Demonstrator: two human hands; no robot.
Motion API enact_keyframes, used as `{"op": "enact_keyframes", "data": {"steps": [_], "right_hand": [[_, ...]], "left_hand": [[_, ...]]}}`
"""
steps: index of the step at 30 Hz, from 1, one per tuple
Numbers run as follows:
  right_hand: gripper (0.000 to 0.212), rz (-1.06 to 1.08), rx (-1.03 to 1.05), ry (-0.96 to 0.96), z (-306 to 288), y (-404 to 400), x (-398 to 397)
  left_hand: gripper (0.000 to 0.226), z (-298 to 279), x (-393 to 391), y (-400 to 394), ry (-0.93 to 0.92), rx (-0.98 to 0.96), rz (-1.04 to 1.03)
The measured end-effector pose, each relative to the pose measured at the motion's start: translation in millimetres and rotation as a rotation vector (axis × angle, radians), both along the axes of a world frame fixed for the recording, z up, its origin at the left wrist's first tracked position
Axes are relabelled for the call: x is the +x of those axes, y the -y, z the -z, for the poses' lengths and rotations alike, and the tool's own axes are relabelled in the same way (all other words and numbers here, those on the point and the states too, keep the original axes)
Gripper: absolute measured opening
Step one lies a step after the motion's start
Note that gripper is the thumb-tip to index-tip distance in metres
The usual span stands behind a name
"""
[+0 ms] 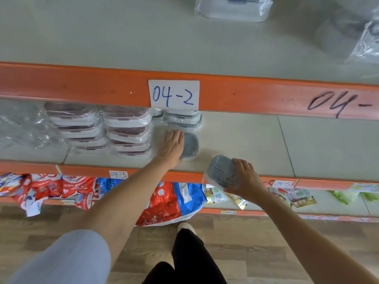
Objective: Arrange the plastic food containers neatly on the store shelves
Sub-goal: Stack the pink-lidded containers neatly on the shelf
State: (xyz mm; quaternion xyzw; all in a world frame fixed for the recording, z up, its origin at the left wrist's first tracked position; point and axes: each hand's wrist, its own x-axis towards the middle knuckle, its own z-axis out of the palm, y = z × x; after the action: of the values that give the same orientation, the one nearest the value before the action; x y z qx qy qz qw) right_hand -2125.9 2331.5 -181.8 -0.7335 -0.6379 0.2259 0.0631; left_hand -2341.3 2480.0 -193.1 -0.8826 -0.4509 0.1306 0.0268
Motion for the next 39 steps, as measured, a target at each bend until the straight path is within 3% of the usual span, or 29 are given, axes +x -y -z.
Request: {"op": "enact_keyframes", "data": {"steps": [4, 10, 16, 20, 24, 29, 39], "right_hand": [[0.094, -0.013, -0.024, 0.013, -18.4, 4.3, -2.4], [0.096, -0.053, -0.048, 0.043, -69.2, 29.2, -26.8], [0.098, -0.160, 0.008, 0.045, -137.9, 62.2, -65.3], [0.097, -0.226, 0.129, 0.000, -191.2, 66.0, -80.2], [0.096, -0.245, 0.276, -0.017, -236.0, 61.2, -86.6], [0.093, -0.227, 0.370, -0.043, -283.0, 45.8, -79.8], [0.090, -0.171, 0.474, 0.018, -324.6, -34.5, -60.1]], "left_hand": [[0.090, -18.9, -7.9, 12.3, -0.003, 0.080, 0.053], [0.087, -67.4, -45.8, 61.7, 0.127, -0.072, 0.038], [0.096, -152.5, -115.6, 121.8, 0.282, -0.100, -0.069], [0.098, -218.8, -156.4, 136.4, 0.340, 0.036, -0.041], [0.097, -267.4, -174.8, 137.4, 0.428, 0.194, -0.021], [0.094, -305.1, -167.4, 122.6, 0.504, 0.253, -0.073], [0.080, -335.6, -126.0, 51.3, 0.676, 0.153, -0.140]]}}
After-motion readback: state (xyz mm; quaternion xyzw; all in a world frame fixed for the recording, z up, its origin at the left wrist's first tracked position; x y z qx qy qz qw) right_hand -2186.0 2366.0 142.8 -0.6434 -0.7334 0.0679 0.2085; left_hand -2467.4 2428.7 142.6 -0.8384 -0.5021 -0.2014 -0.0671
